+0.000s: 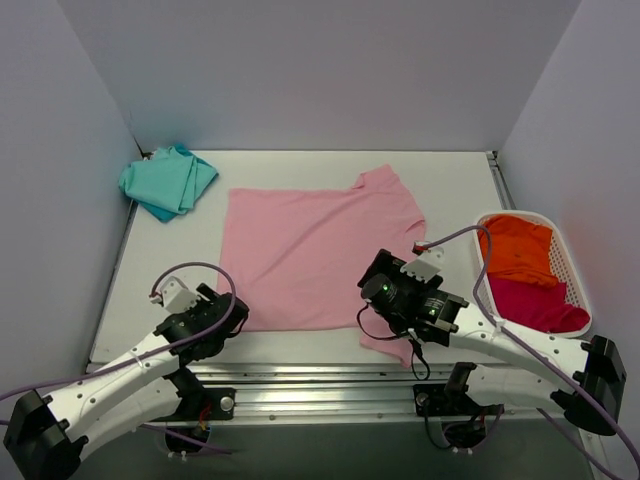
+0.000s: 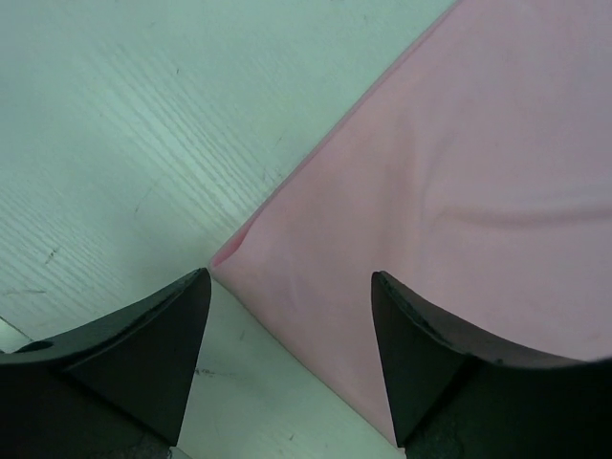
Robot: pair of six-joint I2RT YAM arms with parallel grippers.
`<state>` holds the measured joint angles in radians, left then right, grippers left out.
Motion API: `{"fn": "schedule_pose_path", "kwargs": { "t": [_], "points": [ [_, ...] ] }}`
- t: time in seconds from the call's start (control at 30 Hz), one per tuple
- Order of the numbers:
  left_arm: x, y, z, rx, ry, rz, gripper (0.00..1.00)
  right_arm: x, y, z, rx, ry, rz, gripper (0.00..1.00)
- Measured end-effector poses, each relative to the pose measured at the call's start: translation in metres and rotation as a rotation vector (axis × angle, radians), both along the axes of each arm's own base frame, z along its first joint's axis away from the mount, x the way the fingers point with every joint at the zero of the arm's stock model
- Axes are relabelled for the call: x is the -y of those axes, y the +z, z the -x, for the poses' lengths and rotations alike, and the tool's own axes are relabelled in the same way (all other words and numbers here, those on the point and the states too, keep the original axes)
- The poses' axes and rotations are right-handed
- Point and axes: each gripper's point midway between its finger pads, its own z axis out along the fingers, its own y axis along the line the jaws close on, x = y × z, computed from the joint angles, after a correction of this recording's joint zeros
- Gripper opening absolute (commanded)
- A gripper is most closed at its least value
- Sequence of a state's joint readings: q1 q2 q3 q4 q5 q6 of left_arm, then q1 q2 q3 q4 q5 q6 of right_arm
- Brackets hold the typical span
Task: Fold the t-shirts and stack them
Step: Flatten the tshirt out
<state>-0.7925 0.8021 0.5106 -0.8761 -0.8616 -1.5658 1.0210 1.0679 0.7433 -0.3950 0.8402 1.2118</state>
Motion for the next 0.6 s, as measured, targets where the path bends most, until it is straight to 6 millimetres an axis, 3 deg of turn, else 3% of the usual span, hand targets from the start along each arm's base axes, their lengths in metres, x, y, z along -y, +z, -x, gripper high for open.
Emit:
{"fn": "schedule_pose_path", "kwargs": {
  "t": [0.07, 0.23, 0.47, 0.57, 0.6],
  "points": [
    [0.003, -0.014, 0.003, -0.027, -0.009, 0.012, 0.7, -0.001, 0.006, 0.002, 0.008, 0.019, -0.021, 1.0],
    [0.013, -0.048, 0.01, -0.126, -0.019, 0.021, 0.68, -0.003, 0.019, 0.002, 0.036, 0.056, -0.038, 1.0],
    [0.024, -0.061, 0.007, -0.144, -0.008, 0.06, 0.68, 0.003, 0.033, 0.004, 0.069, 0.077, -0.045, 1.0],
    [0.026, -0.061, 0.005, -0.135, 0.001, 0.075, 0.56, 0.007, 0.041, 0.005, 0.091, 0.075, -0.06, 1.0],
    [0.026, -0.061, 0.005, -0.135, 0.002, 0.076, 0.45, 0.007, 0.043, 0.005, 0.096, 0.073, -0.063, 1.0]
  ]
}}
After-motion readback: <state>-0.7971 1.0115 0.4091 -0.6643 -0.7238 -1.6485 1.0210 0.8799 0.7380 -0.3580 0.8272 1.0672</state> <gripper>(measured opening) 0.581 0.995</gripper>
